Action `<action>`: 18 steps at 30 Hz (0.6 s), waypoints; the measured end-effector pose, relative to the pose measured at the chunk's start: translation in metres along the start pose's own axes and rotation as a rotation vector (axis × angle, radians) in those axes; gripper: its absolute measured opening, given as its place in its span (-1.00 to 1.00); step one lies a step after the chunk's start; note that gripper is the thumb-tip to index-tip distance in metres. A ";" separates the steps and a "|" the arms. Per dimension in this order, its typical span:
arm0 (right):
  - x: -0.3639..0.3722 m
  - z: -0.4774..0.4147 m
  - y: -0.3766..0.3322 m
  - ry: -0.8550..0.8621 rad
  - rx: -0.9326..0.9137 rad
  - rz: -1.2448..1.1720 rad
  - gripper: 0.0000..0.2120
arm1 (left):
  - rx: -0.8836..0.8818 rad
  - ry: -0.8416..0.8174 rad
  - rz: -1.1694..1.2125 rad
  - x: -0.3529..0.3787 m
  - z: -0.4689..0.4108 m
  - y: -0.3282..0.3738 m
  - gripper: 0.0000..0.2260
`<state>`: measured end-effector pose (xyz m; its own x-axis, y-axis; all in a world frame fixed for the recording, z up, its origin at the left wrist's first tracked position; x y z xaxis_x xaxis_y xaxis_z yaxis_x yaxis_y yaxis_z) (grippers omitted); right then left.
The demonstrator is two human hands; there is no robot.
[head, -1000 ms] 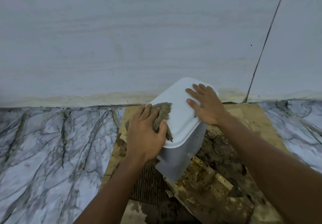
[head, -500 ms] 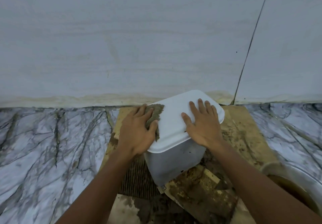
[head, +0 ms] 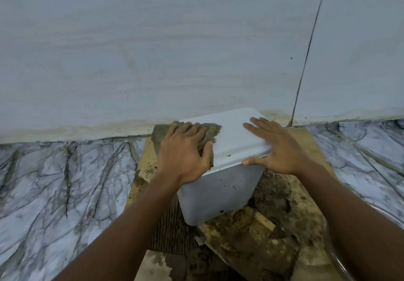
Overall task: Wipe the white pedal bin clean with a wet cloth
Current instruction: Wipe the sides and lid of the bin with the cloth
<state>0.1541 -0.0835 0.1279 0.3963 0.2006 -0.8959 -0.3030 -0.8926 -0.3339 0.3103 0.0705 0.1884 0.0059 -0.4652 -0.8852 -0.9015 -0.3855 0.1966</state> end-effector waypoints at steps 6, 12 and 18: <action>-0.008 0.017 0.013 0.094 0.218 0.052 -0.02 | 0.158 -0.100 0.005 0.008 -0.055 0.020 -0.64; 0.013 -0.016 -0.033 0.047 0.175 0.218 0.01 | -0.006 -0.156 0.039 0.022 -0.050 -0.050 -0.50; 0.030 -0.049 -0.074 0.044 0.138 0.358 -0.02 | -0.169 -0.184 0.110 0.028 -0.035 -0.104 -0.42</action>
<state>0.2305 -0.0311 0.1397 0.2807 -0.1339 -0.9504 -0.5418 -0.8395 -0.0418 0.4195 0.0697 0.1583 -0.1813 -0.3648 -0.9133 -0.8074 -0.4750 0.3500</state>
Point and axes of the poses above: each hand's wrist, its own z-axis away from the middle knuckle, its own x-axis out of the palm, y = z × x, the point moved 10 cm from there along -z, towards the middle knuckle, and after that the axes turned 12 degrees about -x, right-handed, at the moved point
